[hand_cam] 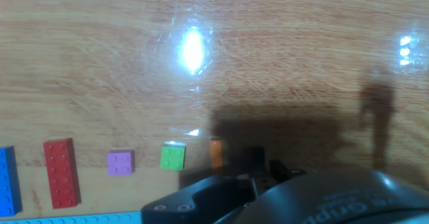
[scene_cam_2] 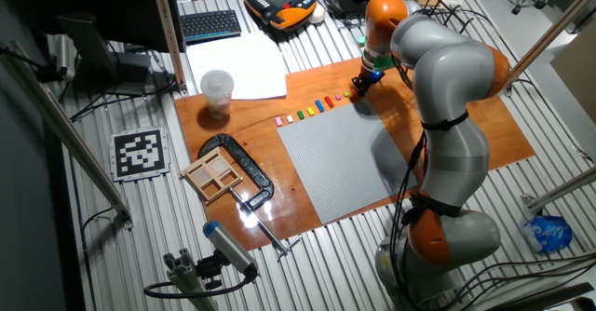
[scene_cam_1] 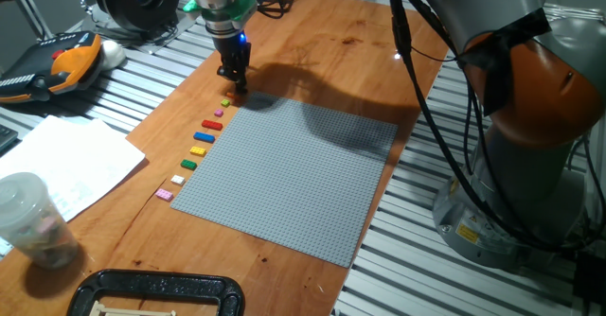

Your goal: Build with small Lego blocks

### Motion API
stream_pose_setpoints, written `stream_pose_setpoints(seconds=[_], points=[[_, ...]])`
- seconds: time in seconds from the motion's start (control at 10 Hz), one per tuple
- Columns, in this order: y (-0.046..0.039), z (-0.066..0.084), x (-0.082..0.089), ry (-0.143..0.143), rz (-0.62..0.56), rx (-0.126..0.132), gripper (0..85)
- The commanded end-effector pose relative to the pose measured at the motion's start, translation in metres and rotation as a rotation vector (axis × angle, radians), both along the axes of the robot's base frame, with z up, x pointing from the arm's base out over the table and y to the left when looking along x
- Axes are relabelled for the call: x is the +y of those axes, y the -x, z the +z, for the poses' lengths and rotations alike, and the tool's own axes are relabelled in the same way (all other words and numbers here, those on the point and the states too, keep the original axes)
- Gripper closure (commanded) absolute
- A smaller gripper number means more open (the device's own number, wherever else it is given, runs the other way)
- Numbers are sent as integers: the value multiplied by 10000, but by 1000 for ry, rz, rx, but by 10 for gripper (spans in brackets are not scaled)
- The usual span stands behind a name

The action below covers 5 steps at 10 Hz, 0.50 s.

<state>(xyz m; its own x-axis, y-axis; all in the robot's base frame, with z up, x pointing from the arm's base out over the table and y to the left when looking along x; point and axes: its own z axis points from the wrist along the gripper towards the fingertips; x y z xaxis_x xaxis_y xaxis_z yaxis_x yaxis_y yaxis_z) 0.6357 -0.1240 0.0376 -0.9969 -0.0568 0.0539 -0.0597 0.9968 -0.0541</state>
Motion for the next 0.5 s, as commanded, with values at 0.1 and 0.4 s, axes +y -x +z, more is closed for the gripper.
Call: stream_pose_setpoints(seconds=[0.1, 0.4], points=[[-1, 6, -2, -2, -1, -1, 680], [0, 2, 7, -3, -4, -1, 680]])
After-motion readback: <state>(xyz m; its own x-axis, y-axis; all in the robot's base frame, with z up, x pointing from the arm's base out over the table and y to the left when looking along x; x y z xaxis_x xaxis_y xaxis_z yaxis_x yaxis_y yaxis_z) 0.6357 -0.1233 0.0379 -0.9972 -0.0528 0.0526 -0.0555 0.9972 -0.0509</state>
